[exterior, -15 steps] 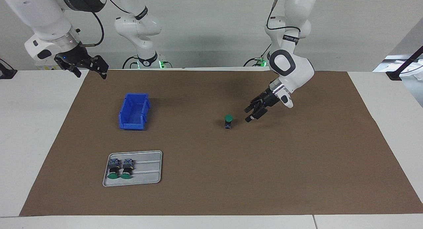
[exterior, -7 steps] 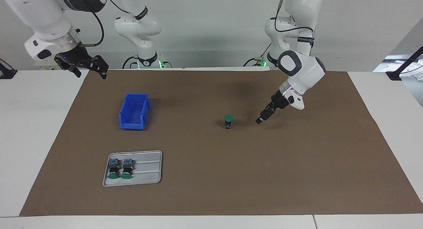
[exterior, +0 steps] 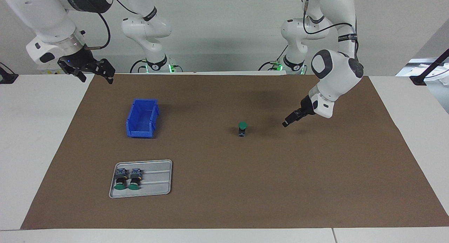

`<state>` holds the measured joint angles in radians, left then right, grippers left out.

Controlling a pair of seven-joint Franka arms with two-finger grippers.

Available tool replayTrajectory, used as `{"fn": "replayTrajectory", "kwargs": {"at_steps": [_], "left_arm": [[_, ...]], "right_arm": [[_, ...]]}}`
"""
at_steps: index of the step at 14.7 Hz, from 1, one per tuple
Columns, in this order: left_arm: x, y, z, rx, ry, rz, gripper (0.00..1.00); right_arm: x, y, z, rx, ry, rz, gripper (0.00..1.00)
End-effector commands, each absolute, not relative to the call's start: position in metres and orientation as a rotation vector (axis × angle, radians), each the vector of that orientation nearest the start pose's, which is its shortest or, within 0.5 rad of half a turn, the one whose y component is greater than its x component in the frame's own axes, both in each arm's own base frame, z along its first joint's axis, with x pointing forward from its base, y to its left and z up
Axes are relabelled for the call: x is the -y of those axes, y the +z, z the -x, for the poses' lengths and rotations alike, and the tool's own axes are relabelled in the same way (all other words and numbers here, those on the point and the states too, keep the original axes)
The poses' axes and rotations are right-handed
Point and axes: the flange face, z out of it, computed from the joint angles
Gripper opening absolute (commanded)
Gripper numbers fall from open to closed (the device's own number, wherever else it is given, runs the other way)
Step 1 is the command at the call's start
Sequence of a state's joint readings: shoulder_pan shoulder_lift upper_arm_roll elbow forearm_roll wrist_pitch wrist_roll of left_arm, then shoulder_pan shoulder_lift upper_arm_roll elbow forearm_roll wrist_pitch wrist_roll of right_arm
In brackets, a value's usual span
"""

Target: Place and press button with both arms

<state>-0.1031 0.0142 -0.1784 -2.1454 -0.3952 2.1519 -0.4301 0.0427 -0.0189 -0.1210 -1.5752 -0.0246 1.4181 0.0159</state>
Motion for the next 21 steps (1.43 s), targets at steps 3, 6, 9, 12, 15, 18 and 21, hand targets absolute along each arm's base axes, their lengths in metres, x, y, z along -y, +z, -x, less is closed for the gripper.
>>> {"fn": "replayTrajectory", "kwargs": {"at_steps": [3, 6, 9, 12, 15, 18, 21], "left_arm": [[0.182, 0.427, -0.543, 0.52, 0.247, 3.27, 1.0], [0.213, 0.427, -0.538, 0.46, 0.137, 3.19, 0.98], [0.241, 0.431, -0.537, 0.579, 0.081, 3.191, 0.77], [0.262, 0.444, -0.533, 0.516, 0.109, 3.194, 0.43], [0.297, 0.446, -0.536, 0.428, 0.17, 3.188, 0.22], [0.339, 0.436, -0.529, 0.348, 0.203, 3.172, 0.15], [0.365, 0.423, -0.518, 0.278, 0.192, 3.15, 0.06]], "right_arm": [[0.046, 0.621, -0.523, -0.127, 0.211, 3.141, 0.99], [0.046, 0.621, -0.523, -0.127, 0.211, 3.141, 0.99], [0.046, 0.621, -0.523, -0.127, 0.211, 3.141, 0.99], [0.046, 0.621, -0.523, -0.127, 0.211, 3.141, 0.99], [0.046, 0.621, -0.523, -0.127, 0.211, 3.141, 0.99], [0.046, 0.621, -0.523, -0.127, 0.211, 3.141, 0.99], [0.046, 0.621, -0.523, -0.127, 0.211, 3.141, 0.99]]}}
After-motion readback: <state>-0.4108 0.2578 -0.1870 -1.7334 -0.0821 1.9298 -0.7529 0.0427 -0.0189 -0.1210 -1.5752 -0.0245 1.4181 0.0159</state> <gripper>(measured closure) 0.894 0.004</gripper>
